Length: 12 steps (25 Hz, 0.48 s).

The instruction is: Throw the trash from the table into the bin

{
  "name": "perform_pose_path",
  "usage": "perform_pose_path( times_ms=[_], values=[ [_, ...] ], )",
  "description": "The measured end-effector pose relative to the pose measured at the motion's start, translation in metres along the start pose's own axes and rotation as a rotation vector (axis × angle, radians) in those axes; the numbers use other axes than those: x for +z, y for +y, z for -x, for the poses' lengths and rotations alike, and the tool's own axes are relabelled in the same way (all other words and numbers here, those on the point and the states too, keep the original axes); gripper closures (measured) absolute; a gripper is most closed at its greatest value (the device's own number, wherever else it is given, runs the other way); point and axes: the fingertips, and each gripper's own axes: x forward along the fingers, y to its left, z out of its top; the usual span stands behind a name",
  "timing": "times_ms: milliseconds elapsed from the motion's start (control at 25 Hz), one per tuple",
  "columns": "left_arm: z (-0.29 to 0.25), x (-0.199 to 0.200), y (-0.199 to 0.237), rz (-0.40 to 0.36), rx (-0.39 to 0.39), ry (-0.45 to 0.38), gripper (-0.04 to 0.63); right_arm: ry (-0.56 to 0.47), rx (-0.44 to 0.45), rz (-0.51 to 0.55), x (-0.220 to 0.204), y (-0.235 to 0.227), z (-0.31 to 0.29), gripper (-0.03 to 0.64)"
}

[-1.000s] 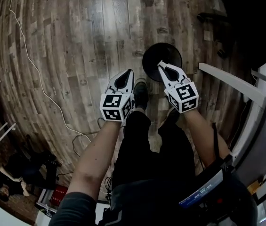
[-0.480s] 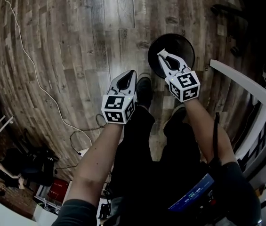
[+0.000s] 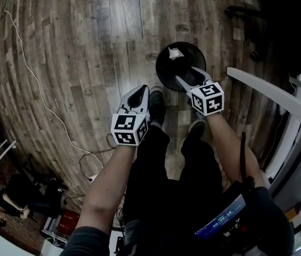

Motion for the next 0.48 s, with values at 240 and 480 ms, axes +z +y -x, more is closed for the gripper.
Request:
perform_pose_path(
  times_ms=[240, 480],
  values=[
    [0.034, 0.064, -0.061, -0.022, -0.062, -0.070, 0.584, -0.064, 0.005, 0.003, 0.043, 0.024, 0.079, 0.376],
    [0.087, 0.148, -0.121, -0.068, -0.126, -0.183, 0.584, -0.261, -0.013, -0.034, 0.130, 0.058, 0.187, 0.377]
  ],
)
